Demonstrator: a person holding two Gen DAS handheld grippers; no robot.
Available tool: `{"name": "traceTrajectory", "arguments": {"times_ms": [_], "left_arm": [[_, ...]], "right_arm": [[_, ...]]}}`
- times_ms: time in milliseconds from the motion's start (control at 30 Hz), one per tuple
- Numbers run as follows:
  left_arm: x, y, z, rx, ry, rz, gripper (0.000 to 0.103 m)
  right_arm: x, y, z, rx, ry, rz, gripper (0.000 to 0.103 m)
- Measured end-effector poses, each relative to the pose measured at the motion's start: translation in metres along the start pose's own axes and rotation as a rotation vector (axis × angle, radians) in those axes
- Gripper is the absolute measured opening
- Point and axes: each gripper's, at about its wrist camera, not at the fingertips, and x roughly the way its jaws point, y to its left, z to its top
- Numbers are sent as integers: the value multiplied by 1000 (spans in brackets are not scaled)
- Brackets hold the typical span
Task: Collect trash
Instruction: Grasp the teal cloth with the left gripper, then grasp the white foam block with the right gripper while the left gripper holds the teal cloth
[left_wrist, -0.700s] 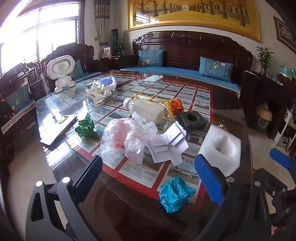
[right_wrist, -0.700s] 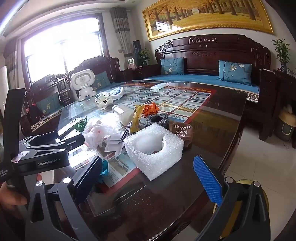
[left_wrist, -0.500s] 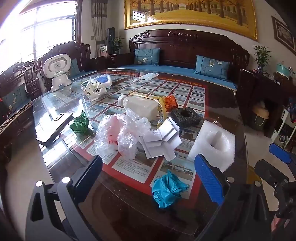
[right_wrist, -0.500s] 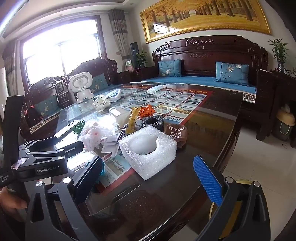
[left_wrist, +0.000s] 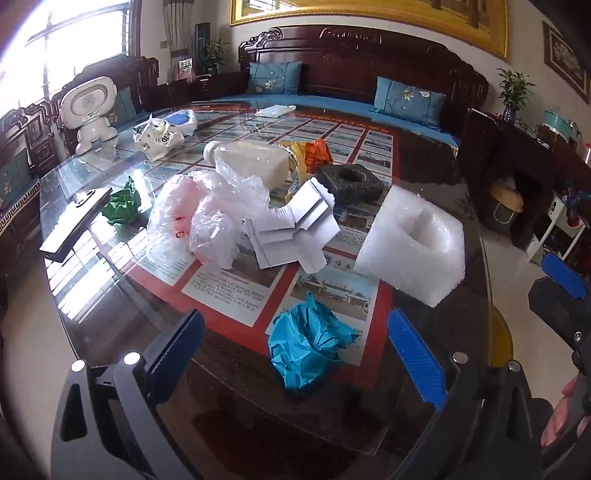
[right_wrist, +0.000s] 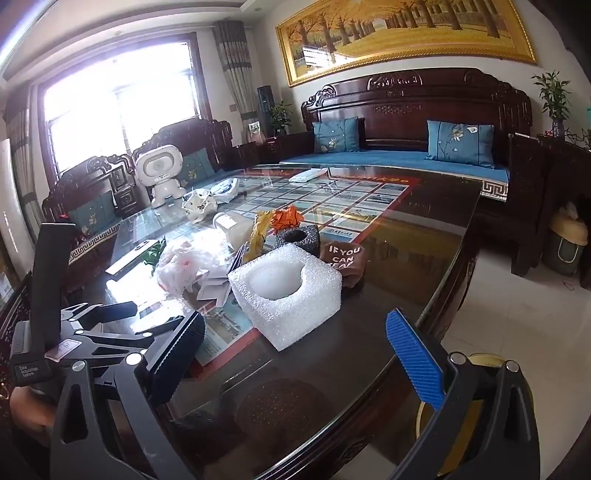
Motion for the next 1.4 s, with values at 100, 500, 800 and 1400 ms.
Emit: {"name": "traceTrajectory", "arguments": {"times_ms": [100,500,800,1400], "left_arm": [[9,-3,2,2,20,18,99],[31,-11,-2,20,114,11,72],[26,3,2,-44,83,-57,33],[3,20,11,-66,0,-79,33]], "right_arm": [[1,-2,-1,0,3,3,95],[5,-2,-1,9,10,31,95],[16,2,-2,-3,44,46,95],[90,-5,25,-196,174,215,95]]}}
